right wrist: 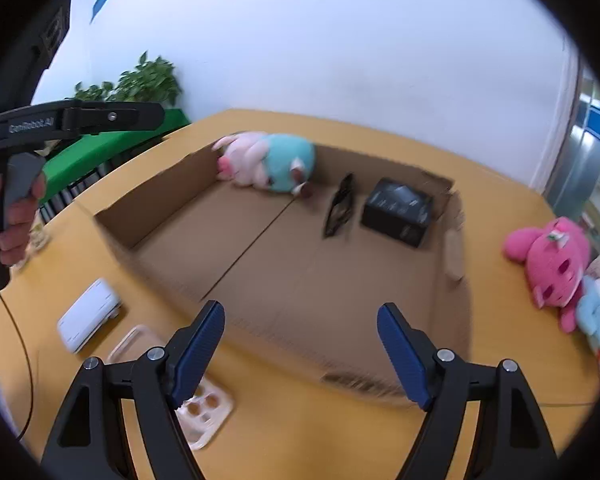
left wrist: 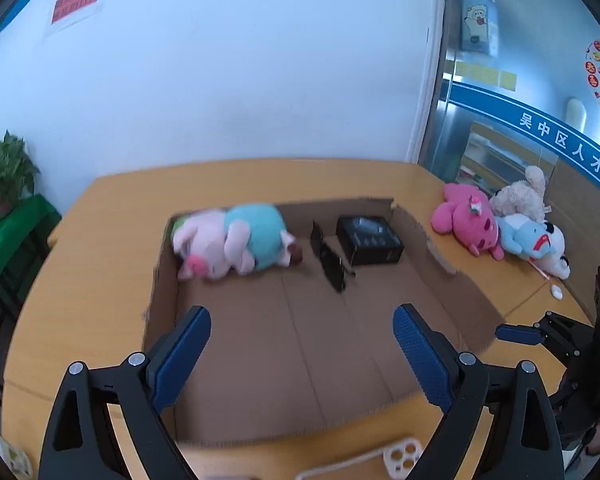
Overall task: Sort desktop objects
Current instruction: 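Move both grippers to the clear phone case and close them on its rim, then lift the phone case with both grippers into the cardboard box and release, then move both grippers to the white phone stand and close them on it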
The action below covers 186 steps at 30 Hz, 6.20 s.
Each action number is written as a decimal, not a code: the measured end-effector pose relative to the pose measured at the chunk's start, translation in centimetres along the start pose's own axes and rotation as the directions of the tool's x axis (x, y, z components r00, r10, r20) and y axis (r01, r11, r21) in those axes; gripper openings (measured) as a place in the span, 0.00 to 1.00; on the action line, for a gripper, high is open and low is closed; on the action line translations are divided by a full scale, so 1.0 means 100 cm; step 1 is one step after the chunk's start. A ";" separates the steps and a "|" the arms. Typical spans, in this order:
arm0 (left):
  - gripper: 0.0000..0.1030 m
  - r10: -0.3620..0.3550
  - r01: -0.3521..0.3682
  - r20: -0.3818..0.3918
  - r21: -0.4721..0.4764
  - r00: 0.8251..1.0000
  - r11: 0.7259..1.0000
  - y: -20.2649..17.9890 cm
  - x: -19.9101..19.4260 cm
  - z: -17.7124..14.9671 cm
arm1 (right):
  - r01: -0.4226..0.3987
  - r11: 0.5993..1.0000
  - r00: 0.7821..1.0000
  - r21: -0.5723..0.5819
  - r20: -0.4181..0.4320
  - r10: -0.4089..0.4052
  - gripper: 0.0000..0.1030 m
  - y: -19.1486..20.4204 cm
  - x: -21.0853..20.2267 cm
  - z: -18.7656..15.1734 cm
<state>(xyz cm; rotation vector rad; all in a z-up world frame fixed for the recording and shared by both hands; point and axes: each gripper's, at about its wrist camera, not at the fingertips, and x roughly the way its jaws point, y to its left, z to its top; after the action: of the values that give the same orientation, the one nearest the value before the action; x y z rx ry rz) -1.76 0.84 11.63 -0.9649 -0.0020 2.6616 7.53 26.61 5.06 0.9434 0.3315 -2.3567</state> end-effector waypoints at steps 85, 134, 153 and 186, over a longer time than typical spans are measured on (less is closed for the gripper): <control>0.06 -0.206 0.139 -0.254 -0.260 0.945 0.956 -0.005 0.063 -0.145 | 0.038 0.977 0.997 0.210 -0.071 -0.023 0.08 0.013 0.040 -0.089; 0.06 0.147 -0.179 -0.502 -0.015 0.852 0.984 0.139 0.239 0.056 | -0.170 0.962 0.869 0.215 -0.427 0.249 0.10 -0.001 0.280 0.146; 0.70 0.275 -0.273 -0.091 0.036 0.957 0.961 0.105 0.082 0.060 | -0.118 0.982 0.986 0.149 -0.097 0.133 0.69 0.021 0.138 0.122; 0.63 -0.140 0.038 -0.301 -0.321 0.943 0.946 0.123 0.019 -0.183 | -0.385 0.920 0.918 -0.070 -0.129 0.374 0.76 0.225 0.085 -0.028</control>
<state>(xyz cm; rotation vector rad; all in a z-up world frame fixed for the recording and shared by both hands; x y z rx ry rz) 4.79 -12.20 -4.98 -1.4522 -0.3958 2.4330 17.39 6.15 -3.26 0.9986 0.2722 -1.9223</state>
